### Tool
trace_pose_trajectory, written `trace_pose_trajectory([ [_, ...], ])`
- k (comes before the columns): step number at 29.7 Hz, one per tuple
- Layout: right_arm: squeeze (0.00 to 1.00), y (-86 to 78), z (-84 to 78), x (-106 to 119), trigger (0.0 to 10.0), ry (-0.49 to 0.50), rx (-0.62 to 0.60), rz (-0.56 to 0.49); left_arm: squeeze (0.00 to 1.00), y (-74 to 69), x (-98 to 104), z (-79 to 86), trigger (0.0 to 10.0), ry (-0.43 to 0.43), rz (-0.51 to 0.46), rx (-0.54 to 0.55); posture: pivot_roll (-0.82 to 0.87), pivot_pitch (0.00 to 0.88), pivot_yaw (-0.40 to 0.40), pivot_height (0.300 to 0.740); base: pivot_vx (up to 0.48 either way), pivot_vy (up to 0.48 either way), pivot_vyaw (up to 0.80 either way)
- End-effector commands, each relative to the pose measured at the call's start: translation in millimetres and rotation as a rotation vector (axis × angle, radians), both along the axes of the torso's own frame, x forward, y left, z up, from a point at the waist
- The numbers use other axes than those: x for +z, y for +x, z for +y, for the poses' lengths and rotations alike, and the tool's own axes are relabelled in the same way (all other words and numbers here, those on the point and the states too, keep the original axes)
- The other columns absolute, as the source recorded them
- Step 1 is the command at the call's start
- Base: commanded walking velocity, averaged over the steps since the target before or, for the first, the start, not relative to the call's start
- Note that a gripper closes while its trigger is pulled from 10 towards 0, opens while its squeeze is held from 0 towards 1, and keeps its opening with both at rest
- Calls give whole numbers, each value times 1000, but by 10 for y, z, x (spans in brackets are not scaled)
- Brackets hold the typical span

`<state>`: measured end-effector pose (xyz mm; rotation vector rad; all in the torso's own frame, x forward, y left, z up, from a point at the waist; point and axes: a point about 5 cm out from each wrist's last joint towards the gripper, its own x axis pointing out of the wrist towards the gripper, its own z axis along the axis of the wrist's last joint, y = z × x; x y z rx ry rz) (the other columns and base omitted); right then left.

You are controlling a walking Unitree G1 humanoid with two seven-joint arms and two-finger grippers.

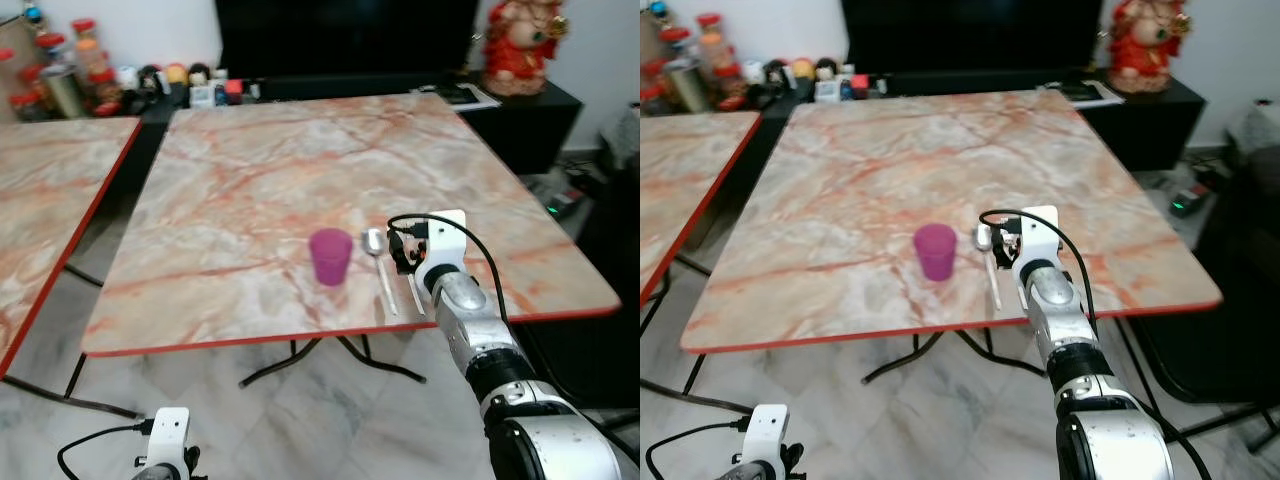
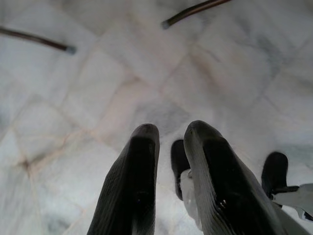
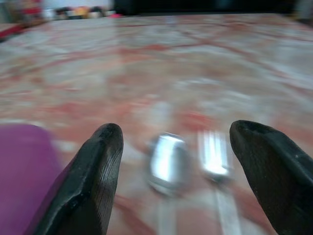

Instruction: Setting the table

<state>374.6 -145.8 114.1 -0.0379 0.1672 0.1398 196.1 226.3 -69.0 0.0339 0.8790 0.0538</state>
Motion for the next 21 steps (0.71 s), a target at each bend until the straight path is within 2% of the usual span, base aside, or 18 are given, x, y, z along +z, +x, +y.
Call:
trace_pose_trajectory([
  [1,0,16,7,69,10000,7,7,-33,0,-14,-9,-3,10000,8,8,-14,-33,0,18,740,266,0,0],
  [8,0,-9,-6,37,10000,13,9,-24,0,-9,-7,-4,10000,9,9,-12,-36,0,18,740,267,0,0],
  [17,0,-75,-41,-48,10000,15,5,-3,0,-9,-9,-5,10000,11,13,-13,-41,0,19,740,0,0,0],
  [21,0,-92,-48,-70,10000,-11,11,2,0,-40,-19,17,10000,15,20,-11,-41,0,18,740,324,0,-109],
])
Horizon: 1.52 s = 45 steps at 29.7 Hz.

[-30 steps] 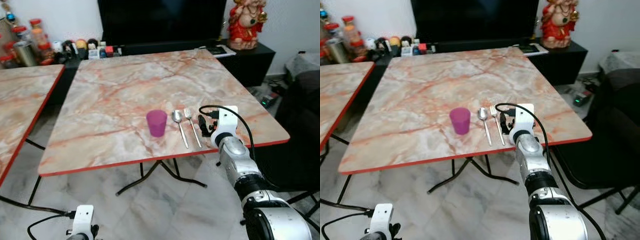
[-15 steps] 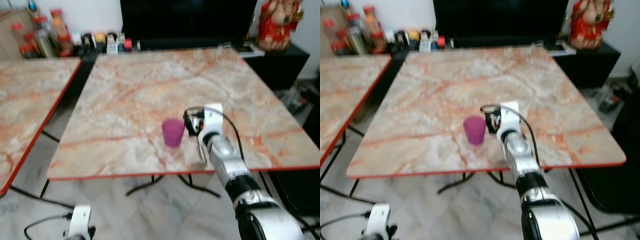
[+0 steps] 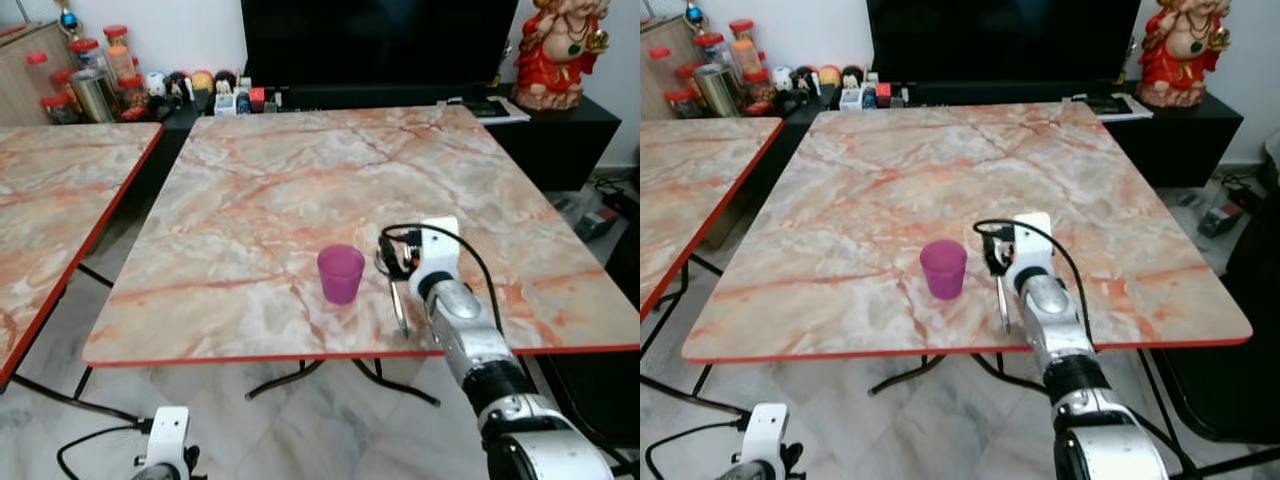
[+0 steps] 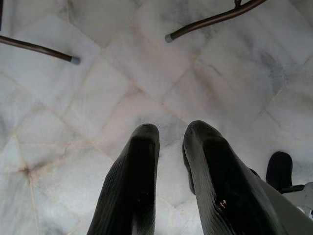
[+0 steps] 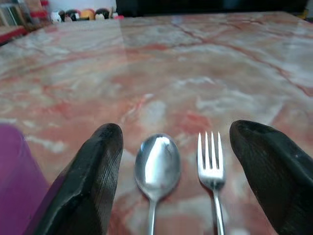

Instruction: Setting the table

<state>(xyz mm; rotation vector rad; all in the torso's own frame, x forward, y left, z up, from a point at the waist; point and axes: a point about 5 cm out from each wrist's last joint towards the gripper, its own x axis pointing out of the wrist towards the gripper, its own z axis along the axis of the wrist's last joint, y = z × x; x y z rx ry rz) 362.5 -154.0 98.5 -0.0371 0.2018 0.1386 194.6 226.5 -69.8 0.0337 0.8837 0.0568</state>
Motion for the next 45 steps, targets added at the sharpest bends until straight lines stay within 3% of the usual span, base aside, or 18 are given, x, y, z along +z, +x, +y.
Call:
trace_pose_trajectory([
  [1,0,27,30,85,10000,-19,11,-34,0,-35,-14,27,10000,16,19,-13,-40,0,17,740,345,0,800],
  [16,0,19,15,82,10000,3,2,-27,0,-45,-17,40,10000,19,26,-11,-43,0,19,740,337,0,118],
  [25,0,-13,-13,53,10000,-1,-19,-8,0,-59,-17,70,10000,21,30,-5,-43,0,20,740,0,0,0],
  [31,0,-76,-27,-12,10000,-16,-31,49,0,-80,-13,124,10000,23,35,-4,-44,0,19,740,0,0,0],
  [39,0,-143,39,21,10000,51,31,136,0,-150,-37,156,10000,24,52,-8,-54,0,22,740,0,0,0],
  [45,0,-159,38,-122,10000,-6,53,214,0,-177,-54,141,10000,18,60,-9,-59,0,23,740,0,0,0],
])
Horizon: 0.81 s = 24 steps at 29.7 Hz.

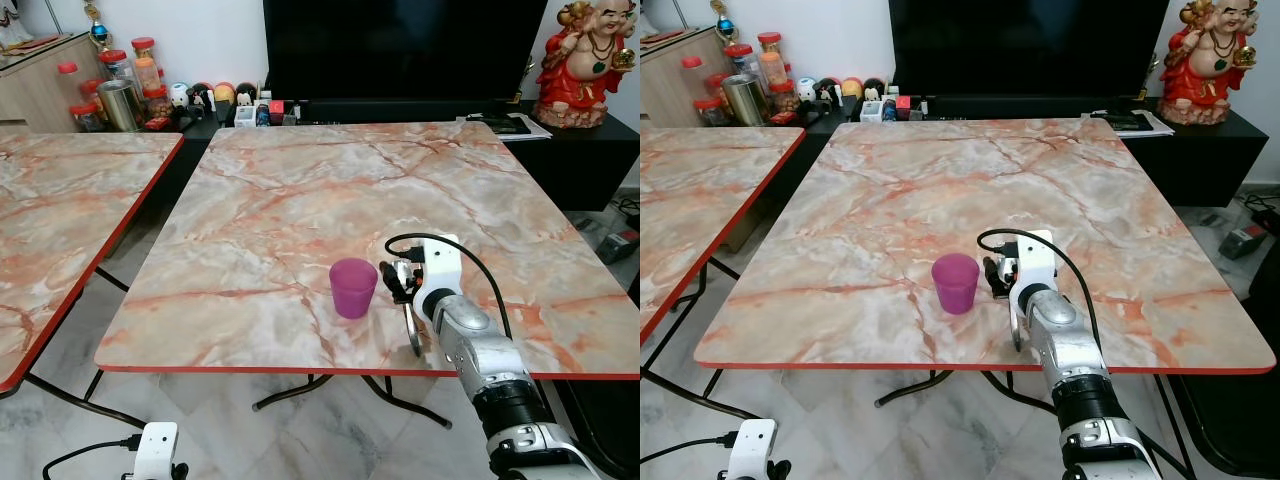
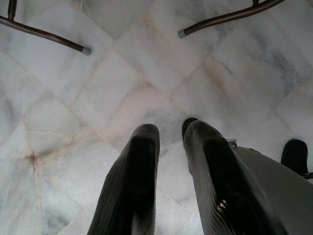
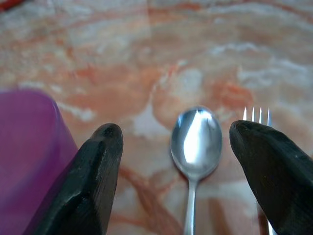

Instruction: Setting the table

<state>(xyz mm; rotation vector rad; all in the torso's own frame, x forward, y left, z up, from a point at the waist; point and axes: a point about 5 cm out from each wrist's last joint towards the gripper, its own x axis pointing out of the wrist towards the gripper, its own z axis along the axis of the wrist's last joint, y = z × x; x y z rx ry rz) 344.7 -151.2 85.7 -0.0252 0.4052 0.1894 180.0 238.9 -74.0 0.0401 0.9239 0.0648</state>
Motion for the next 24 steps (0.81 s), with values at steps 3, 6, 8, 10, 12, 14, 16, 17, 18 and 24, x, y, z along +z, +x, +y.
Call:
trace_pose_trajectory([
  [3,1000,15,19,-17,10000,25,-6,28,0,-14,-14,-14,10000,12,20,-22,-51,0,21,740,0,0,0],
  [6,1000,16,52,-35,10000,35,6,66,0,22,-8,-45,10000,15,18,-19,-48,0,20,740,0,0,0],
  [8,0,34,75,-43,10000,46,10,74,0,42,-5,-67,10000,16,17,-19,-44,0,18,740,0,0,0],
  [10,0,46,85,-43,10000,61,9,75,0,46,-5,-74,10000,15,16,-17,-44,0,18,740,0,0,0],
  [12,0,59,86,-46,10000,62,9,79,0,46,-6,-78,10000,15,16,-15,-41,0,17,740,0,0,0],
  [14,0,70,79,-47,10000,54,9,87,0,46,-7,-81,10000,14,16,-15,-40,0,16,740,0,0,0],
  [16,0,83,73,-39,10000,54,9,90,0,42,-9,-82,10000,14,17,-15,-40,0,15,740,0,0,0],
  [17,0,91,68,-42,10000,55,8,97,0,36,-11,-80,10000,13,18,-14,-40,0,15,740,0,0,0],
  [18,0,96,64,-48,10000,51,7,101,0,31,-12,-75,10000,13,18,-14,-40,0,15,740,0,0,0],
  [24,0,130,51,-52,10000,43,-7,116,0,17,-7,-35,10000,14,16,-9,-36,0,10,740,0,0,0],
])
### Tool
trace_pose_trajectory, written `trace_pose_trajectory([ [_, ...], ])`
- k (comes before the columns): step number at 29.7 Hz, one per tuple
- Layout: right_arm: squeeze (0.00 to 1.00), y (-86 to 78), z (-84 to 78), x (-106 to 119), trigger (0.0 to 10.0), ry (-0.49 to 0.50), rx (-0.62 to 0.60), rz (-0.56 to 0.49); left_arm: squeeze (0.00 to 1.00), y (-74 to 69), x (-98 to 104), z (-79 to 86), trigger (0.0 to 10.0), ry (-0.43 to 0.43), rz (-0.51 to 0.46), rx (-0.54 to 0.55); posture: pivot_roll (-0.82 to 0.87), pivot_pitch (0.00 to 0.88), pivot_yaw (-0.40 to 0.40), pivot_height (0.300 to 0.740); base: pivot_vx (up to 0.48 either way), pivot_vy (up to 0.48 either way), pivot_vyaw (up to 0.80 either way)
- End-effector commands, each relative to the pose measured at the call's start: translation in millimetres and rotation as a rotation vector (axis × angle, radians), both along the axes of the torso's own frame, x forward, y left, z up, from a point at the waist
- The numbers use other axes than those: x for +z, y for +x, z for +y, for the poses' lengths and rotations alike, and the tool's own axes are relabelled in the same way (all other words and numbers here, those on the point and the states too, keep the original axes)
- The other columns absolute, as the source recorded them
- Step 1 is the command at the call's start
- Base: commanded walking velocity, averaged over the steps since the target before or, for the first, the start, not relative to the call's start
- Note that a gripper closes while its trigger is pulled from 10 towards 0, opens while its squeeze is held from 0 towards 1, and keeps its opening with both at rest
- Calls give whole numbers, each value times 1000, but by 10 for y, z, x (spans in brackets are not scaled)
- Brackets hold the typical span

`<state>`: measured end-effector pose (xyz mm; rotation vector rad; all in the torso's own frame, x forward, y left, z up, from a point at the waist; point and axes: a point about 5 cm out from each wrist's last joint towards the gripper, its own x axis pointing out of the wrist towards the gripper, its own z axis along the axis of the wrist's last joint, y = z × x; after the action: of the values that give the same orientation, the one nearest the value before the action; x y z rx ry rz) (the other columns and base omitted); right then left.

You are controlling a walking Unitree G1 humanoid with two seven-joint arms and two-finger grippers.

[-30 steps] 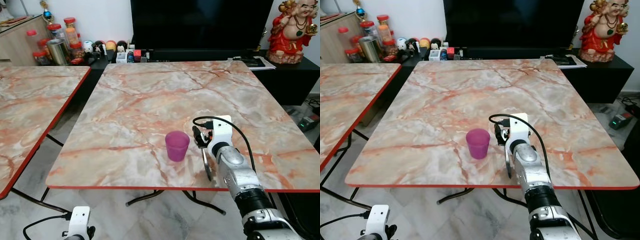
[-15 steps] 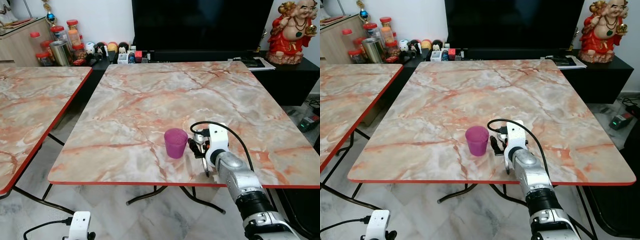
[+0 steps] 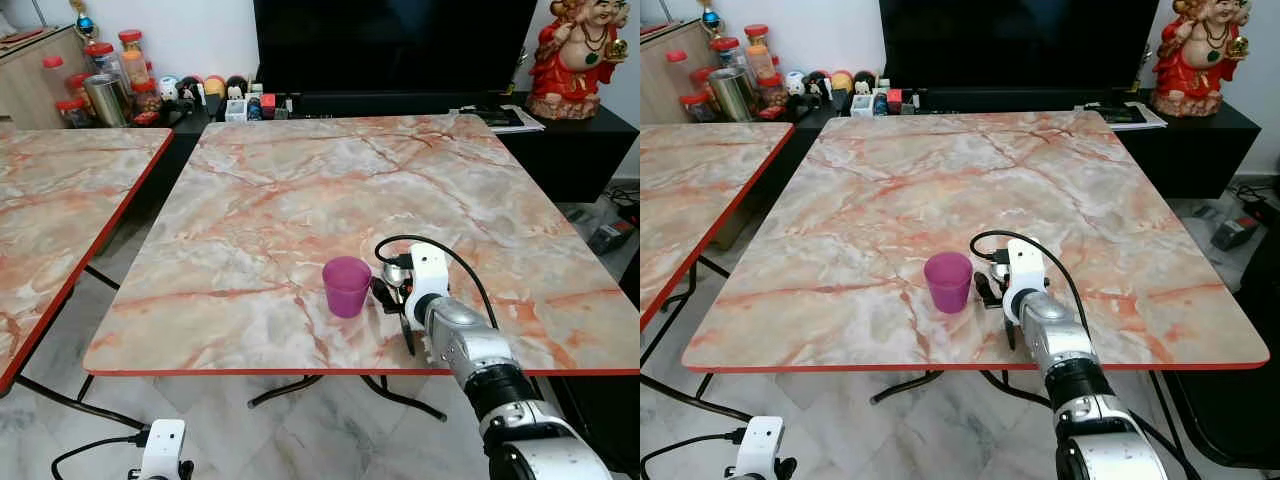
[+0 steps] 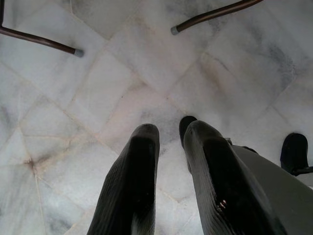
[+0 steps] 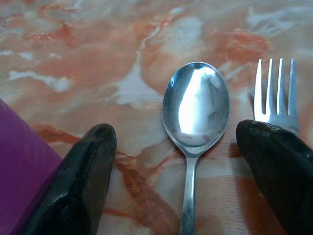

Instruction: Setting the table

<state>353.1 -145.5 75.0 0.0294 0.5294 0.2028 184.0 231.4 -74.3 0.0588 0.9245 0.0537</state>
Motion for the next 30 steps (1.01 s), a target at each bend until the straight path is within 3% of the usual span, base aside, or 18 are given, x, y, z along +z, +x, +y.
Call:
trace_pose_trajectory([
  [1,0,46,-6,54,10000,-1,-10,-13,0,-23,-4,40,10000,3,14,9,-36,0,10,740,0,0,0],
  [11,0,70,4,54,10000,-31,-23,7,0,2,6,32,10000,-2,11,9,-40,0,9,740,0,0,0],
  [12,0,70,4,51,4510,-33,-23,8,0,2,4,26,10000,-4,13,9,-40,0,8,740,0,0,0],
  [13,0,71,2,51,2510,-37,-24,9,0,1,2,23,10000,-5,13,9,-40,0,8,740,0,0,0],
  [14,0,71,0,50,2510,-40,-24,9,0,0,1,21,10000,-5,14,9,-40,0,8,740,0,0,0],
  [15,0,71,-4,52,471,-47,-24,11,0,-3,-1,18,10000,-6,15,10,-40,0,8,740,0,0,0],
  [16,0,71,-4,52,471,-47,-24,11,0,-3,-1,18,10000,-6,15,10,-40,0,8,740,0,0,0],
  [17,0,74,-5,59,1843,-53,-21,11,0,-7,-4,14,10000,-8,16,10,-40,0,8,740,0,0,0],
  [20,0,79,-6,70,2588,-57,-17,9,0,-14,-11,3,10000,-10,18,11,-46,0,4,740,0,0,0],
  [21,0,80,-8,70,4353,-58,-17,9,0,-16,-12,0,10000,-10,18,11,-46,0,4,740,0,0,0],
  [25,0,79,-16,64,5412,-64,-16,12,0,-22,-17,-8,10000,-12,21,11,-46,0,3,740,0,0,0],
  [28,0,78,-18,62,5412,-67,-16,13,0,-23,-18,-10,10000,-13,21,11,-46,0,3,740,0,0,0],
  [29,0,72,-20,52,10000,-68,-17,17,0,-20,-17,-9,10000,-12,21,11,-48,0,2,740,0,0,0],
  [30,0,68,-23,45,10000,-68,-18,20,0,-18,-16,-10,10000,-12,21,12,-48,0,2,740,0,0,0],
])
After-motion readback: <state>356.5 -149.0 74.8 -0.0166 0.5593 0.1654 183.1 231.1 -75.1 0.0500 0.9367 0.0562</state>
